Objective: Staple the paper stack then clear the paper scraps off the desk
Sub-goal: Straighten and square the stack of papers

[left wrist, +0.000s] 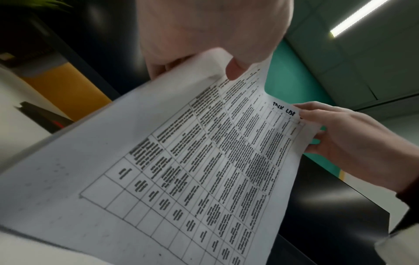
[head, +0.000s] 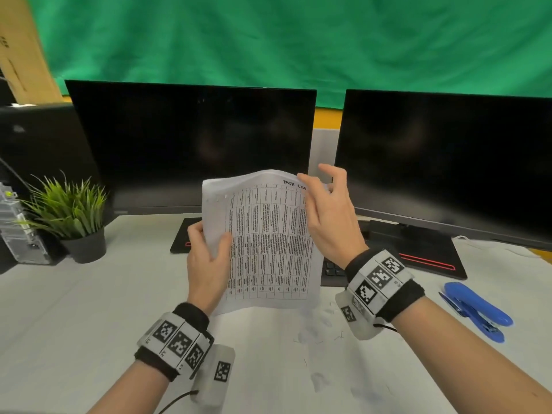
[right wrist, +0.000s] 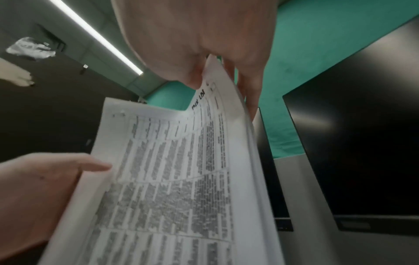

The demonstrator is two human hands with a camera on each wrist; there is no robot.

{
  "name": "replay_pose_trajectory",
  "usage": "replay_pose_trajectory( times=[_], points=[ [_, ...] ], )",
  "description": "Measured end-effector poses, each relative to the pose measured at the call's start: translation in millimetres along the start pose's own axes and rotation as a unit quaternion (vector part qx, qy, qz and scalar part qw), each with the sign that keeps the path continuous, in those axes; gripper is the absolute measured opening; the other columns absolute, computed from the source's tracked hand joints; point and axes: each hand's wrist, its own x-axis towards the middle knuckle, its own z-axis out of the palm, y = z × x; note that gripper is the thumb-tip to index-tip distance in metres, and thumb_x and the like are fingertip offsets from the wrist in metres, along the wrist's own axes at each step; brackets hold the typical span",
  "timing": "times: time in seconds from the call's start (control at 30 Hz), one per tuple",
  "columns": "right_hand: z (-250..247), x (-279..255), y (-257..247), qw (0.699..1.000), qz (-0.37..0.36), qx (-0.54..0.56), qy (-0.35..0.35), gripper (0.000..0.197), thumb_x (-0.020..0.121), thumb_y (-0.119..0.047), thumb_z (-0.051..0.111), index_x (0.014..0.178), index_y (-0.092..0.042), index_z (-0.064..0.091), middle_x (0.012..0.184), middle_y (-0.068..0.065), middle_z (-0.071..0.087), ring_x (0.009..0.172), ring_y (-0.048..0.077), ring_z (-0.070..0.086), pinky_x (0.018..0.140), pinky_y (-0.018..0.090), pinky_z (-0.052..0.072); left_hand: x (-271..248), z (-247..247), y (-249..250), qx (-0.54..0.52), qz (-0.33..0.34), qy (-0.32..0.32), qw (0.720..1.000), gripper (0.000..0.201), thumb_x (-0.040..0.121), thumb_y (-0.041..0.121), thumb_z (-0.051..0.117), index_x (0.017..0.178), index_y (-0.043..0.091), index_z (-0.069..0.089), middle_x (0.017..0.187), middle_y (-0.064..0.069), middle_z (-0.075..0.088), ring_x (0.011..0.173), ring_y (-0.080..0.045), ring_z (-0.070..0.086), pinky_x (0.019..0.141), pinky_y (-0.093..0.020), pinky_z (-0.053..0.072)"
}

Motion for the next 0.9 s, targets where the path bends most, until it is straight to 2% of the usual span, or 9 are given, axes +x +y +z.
replay_pose_trajectory(
  times=[0.07, 0.13, 0.17, 0.23, 0.37, 0.5, 0.6, 0.73, 0.9],
  points=[
    [1.4, 1.0, 1.3, 0.994, 0.046, 0.103, -0.003, 0.041, 0.098, -0.018, 0.038, 0.139, -0.022, 0.035, 0.138, -0.002, 0.026, 0.098, -0.008, 0.048, 0.084, 0.007, 0.047, 1.3, -1.0, 0.2, 0.006, 0.001, 0.005, 1.000, 0.024, 0.096, 0.017, 0.050, 0.115, 0.014, 0.035, 0.102, 0.010, 0.056, 0.085, 0.000, 0.060, 0.053, -0.008, 0.049],
    [3.5, 0.7, 4.5, 0.966, 0.115, 0.233, -0.003, 0.055, 0.098, -0.018, 0.040, 0.146, -0.028, 0.017, 0.137, -0.007, 0.025, 0.103, -0.017, 0.043, 0.088, 0.001, 0.039, 3.6, -2.3, 3.0, 0.000, 0.005, 0.009, 1.000, 0.024, 0.096, 0.016, 0.050, 0.114, 0.014, 0.035, 0.105, 0.007, 0.056, 0.085, 0.000, 0.059, 0.053, -0.006, 0.049],
    [4.5, 0.5, 7.3, 0.941, 0.151, 0.301, -0.009, 0.061, 0.097, -0.018, 0.043, 0.147, -0.032, 0.011, 0.139, -0.006, 0.030, 0.112, -0.010, 0.043, 0.095, 0.009, 0.040, 5.2, -2.6, 6.1, -0.003, 0.011, 0.009, 1.000, 0.023, 0.096, 0.016, 0.050, 0.114, 0.014, 0.035, 0.105, 0.006, 0.057, 0.085, 0.000, 0.060, 0.054, -0.004, 0.049],
    [5.1, -0.6, 12.5, 0.890, 0.215, 0.401, -0.043, 0.065, 0.095, -0.015, 0.047, 0.146, -0.032, 0.011, 0.125, -0.007, 0.047, 0.108, 0.003, 0.053, 0.089, 0.024, 0.051, 10.0, -2.1, 15.9, -0.005, 0.028, 0.009, 1.000, 0.023, 0.096, 0.017, 0.050, 0.114, 0.016, 0.035, 0.103, 0.007, 0.058, 0.081, 0.003, 0.063, 0.055, -0.004, 0.049],
    [7.2, -4.5, 19.2, 0.871, 0.273, 0.395, -0.105, 0.045, 0.093, -0.015, 0.053, 0.135, -0.020, 0.039, 0.121, -0.002, 0.058, 0.107, 0.009, 0.058, 0.095, 0.038, 0.049, 24.3, 1.8, 46.5, -0.007, 0.093, 0.039, 0.995, 0.027, 0.094, 0.027, 0.053, 0.113, 0.021, 0.034, 0.092, 0.013, 0.054, 0.074, 0.002, 0.063, 0.058, -0.011, 0.052],
    [8.0, -8.5, 20.8, 0.852, 0.288, 0.418, -0.124, 0.024, 0.093, -0.016, 0.053, 0.113, -0.027, 0.058, 0.107, -0.011, 0.066, 0.102, 0.008, 0.063, 0.076, 0.025, 0.051, 36.8, 11.0, 71.1, -0.005, 0.090, 0.114, 0.989, 0.040, 0.091, 0.044, 0.053, 0.116, 0.015, 0.043, 0.085, 0.017, 0.047, 0.075, 0.004, 0.049, 0.057, -0.005, 0.042],
    [8.1, -10.3, 19.5, 0.843, 0.294, 0.432, -0.126, 0.022, 0.092, -0.016, 0.054, 0.110, -0.028, 0.058, 0.103, -0.013, 0.067, 0.097, 0.006, 0.064, 0.071, 0.023, 0.049, 48.7, 17.0, 72.7, 0.005, 0.054, 0.135, 0.989, 0.037, 0.092, 0.041, 0.052, 0.114, 0.012, 0.048, 0.086, 0.021, 0.041, 0.077, 0.007, 0.041, 0.061, -0.012, 0.031],
    [9.2, -11.5, 20.3, 0.830, 0.299, 0.451, -0.133, 0.023, 0.093, -0.017, 0.052, 0.114, -0.027, 0.057, 0.108, -0.009, 0.067, 0.100, 0.009, 0.064, 0.075, 0.027, 0.052, 54.8, 19.9, 69.3, 0.032, 0.051, 0.148, 0.987, 0.009, 0.096, 0.022, 0.045, 0.102, 0.016, 0.046, 0.081, 0.019, 0.040, 0.071, 0.005, 0.041, 0.054, -0.007, 0.040],
    [10.9, -11.8, 22.3, 0.830, 0.301, 0.453, -0.123, 0.030, 0.094, -0.018, 0.051, 0.123, -0.021, 0.055, 0.119, -0.002, 0.065, 0.107, 0.013, 0.063, 0.078, 0.028, 0.053, 53.0, 18.0, 68.1, 0.043, 0.081, 0.142, 0.986, 0.023, 0.096, 0.038, 0.043, 0.098, 0.015, 0.044, 0.081, 0.013, 0.044, 0.070, 0.001, 0.044, 0.059, -0.016, 0.035]
  ],
)
